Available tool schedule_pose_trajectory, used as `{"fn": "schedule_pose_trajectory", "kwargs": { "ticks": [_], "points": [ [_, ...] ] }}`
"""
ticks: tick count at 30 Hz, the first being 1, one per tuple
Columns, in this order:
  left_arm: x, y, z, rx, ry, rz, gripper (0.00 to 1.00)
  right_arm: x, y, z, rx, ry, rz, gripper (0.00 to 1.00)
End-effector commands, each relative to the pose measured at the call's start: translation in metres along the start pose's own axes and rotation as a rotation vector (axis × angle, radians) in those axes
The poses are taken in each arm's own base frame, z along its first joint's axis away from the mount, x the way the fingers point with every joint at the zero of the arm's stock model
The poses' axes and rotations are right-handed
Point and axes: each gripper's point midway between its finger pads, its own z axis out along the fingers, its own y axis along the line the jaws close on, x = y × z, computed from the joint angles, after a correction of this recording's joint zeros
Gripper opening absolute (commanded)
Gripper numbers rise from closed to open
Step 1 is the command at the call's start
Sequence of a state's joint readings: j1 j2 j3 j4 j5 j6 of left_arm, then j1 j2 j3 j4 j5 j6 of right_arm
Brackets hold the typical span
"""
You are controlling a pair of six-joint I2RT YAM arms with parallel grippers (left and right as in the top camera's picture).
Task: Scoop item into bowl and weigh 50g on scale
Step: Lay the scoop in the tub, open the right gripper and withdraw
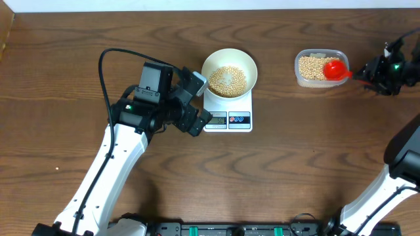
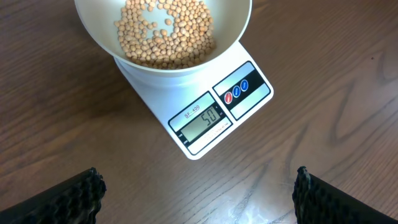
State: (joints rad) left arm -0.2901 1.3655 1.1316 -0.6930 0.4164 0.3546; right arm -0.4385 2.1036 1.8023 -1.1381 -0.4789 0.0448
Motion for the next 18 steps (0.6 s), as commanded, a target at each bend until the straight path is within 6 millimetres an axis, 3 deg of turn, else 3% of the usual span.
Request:
{"fn": "schedule_pose_trajectory", "kwargs": {
  "ticks": [1, 8, 12, 18],
  "points": [
    [0.0, 0.0, 0.0, 0.001, 0.0, -0.006, 0.99, -0.003, -0.003, 0.004, 0.052, 0.001, -0.009, 0.55],
    [0.0, 0.0, 0.0, 0.001, 0.0, -0.006, 0.99, -0.004, 0.011, 0.012, 0.054, -0.005, -0.046, 0.59],
    [0.0, 0.0, 0.0, 0.002, 0.0, -0.006, 0.99, -0.004, 0.003, 0.012, 0.125, -0.004, -0.053, 0.64],
    [0.0, 0.0, 0.0, 0.002, 0.0, -0.006, 0.99, -0.003, -0.005, 0.005, 0.185, -0.011, -0.037, 0.84]
  ]
}}
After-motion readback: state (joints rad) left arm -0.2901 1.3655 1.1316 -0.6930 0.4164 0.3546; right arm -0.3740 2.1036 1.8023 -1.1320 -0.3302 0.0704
